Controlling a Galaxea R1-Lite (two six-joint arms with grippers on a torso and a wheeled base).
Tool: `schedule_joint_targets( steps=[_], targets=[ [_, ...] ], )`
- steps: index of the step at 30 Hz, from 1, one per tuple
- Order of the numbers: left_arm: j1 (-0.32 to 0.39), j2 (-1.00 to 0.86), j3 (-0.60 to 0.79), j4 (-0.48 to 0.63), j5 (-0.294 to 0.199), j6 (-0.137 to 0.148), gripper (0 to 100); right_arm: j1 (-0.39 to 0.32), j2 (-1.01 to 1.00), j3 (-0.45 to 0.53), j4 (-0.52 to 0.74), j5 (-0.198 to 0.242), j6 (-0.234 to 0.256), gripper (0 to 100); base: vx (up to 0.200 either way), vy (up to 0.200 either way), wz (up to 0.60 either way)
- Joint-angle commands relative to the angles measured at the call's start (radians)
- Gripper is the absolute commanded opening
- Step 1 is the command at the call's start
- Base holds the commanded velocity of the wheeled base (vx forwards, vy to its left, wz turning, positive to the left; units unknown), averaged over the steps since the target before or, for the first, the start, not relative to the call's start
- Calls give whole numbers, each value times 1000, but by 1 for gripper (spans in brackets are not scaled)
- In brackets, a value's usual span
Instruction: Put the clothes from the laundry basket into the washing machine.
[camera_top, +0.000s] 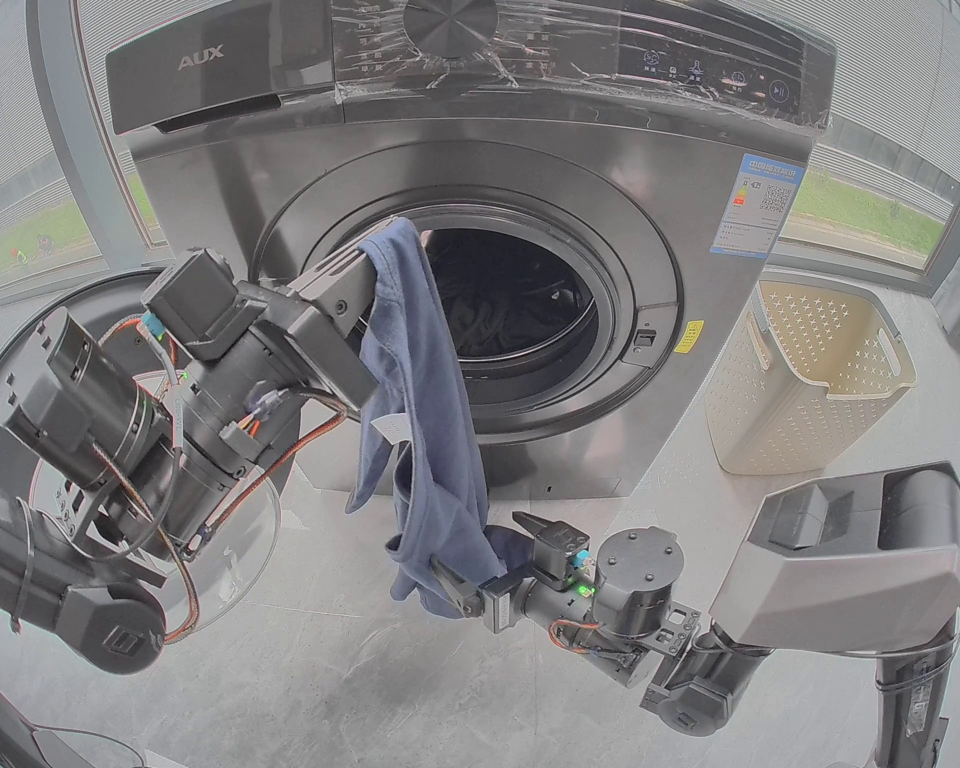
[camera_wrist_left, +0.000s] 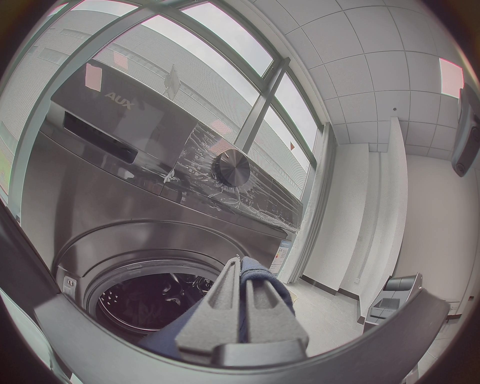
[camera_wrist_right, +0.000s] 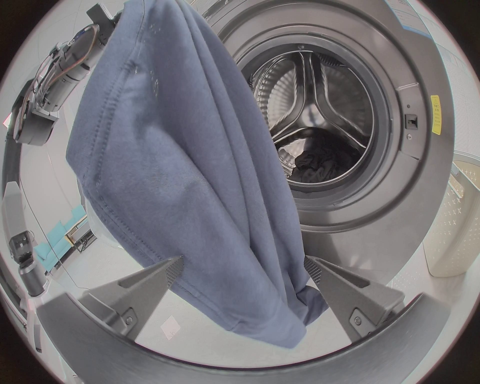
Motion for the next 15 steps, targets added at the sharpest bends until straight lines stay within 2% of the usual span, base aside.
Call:
schedule_joint_targets(
  steps=[1,3,4,6,10,15],
  targets=[
    [-5,-5,4,-7,-6,-1,0,-28,90,-123,6,1,-13,100,0,0,0],
    [-11,-7,4,-9,-7,-1,0,-30,105,-151,7,1,-16,100,0,0,0],
    [-23,-9,4,-10,-7,-1,0,-40,140,-208,9,1,-27,100,0,0,0],
    [-26,-22,7,-10,-7,-5,0,-54,167,-254,10,0,-36,100,0,0,0],
    [-60,-48,12,-4,-9,-25,0,-93,206,-353,27,-3,-36,100,0,0,0],
    [-63,-56,13,-3,-10,-28,0,-123,243,-439,32,-8,-34,100,0,0,0]
  ],
)
